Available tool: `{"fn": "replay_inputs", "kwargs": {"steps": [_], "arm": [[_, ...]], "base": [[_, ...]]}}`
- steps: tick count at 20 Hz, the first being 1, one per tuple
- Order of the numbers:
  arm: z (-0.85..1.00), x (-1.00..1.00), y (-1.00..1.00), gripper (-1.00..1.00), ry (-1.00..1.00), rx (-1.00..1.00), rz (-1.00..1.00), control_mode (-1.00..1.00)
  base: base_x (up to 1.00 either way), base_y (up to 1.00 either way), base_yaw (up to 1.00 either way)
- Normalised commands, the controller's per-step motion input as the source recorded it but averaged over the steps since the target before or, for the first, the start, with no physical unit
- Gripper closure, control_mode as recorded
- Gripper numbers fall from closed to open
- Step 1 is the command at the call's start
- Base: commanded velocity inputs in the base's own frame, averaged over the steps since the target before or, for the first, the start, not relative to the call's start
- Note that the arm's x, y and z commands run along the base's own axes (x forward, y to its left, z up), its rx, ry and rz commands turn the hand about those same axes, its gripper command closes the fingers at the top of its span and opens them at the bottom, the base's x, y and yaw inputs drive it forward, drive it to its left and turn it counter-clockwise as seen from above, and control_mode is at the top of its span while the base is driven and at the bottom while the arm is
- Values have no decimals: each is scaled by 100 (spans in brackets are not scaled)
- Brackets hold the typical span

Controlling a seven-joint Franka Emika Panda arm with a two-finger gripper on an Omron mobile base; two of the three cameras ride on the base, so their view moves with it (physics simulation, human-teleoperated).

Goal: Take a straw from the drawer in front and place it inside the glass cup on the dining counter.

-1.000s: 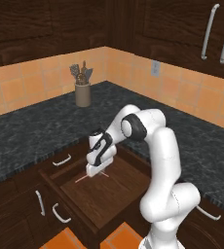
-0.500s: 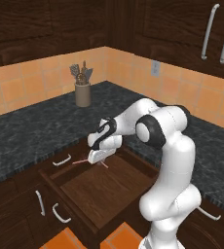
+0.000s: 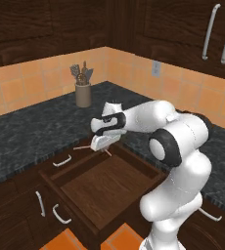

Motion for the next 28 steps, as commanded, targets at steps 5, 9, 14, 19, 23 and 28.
{"fn": "replay_inputs", "kwargs": {"steps": [5,9,14,19,23,28], "arm": [[100,-40,-36,100,1,-25,0,-100],[90,-38,-38,100,10,-20,0,-100],[34,-43,-37,100,15,-6,0,-100],[0,-45,-45,100,17,3,0,-100],[0,-24,-24,100,7,3,0,100],[0,0,0,100,0,0,0,100]], "base": [[0,0,0],[0,0,0],[0,0,0],[0,0,0],[-46,-17,0],[-100,-33,0]]}}
